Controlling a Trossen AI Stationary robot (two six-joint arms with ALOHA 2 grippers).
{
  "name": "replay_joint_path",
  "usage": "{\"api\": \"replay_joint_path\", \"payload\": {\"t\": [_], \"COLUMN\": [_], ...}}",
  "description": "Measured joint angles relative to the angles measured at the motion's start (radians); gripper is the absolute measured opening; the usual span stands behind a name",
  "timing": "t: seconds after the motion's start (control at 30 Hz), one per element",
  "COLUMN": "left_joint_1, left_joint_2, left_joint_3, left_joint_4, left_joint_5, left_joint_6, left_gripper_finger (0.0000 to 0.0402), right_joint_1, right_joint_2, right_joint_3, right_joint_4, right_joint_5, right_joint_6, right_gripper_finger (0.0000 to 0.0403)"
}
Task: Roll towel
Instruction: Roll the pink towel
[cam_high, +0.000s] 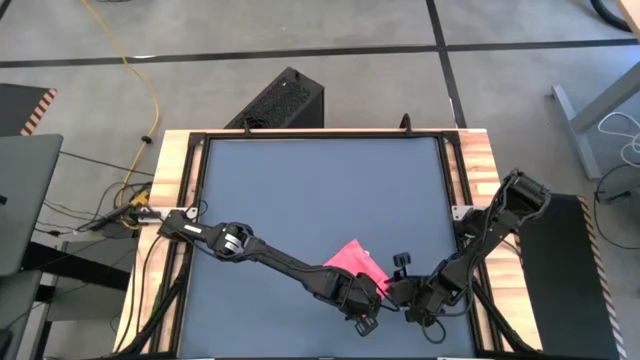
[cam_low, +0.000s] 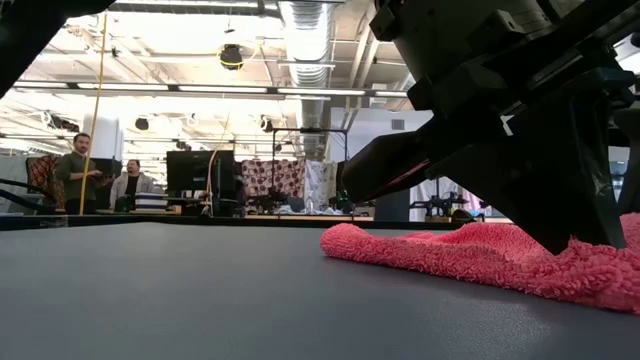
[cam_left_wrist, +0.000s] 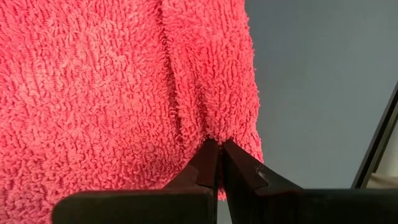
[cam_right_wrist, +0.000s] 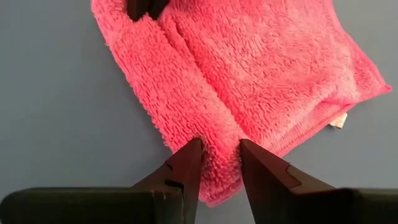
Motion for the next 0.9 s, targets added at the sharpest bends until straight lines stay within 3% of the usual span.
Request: {"api": "replay_joint_path", "payload": {"t": [0.3,0.9], "left_joint_1": [0.000,-0.001], "left_joint_2": [0.000,0.000], "left_joint_3": [0.001,0.012], "left_joint_4": [0.000,0.015], "left_joint_5": [0.008,0.011], "left_joint_6": [-0.002,-0.007], "left_gripper_finger": [0.0000,0.0000], "right_joint_1": [0.012,-0.044], "right_joint_2": [0.000,0.002], "right_joint_3": [-0.044,-0.045], "right_joint_4": [0.046,0.055], "right_joint_5": [-0.067,-0.084], "right_joint_6": [0.008,-0.019], "right_gripper_finger": [0.0136,0.0136]}}
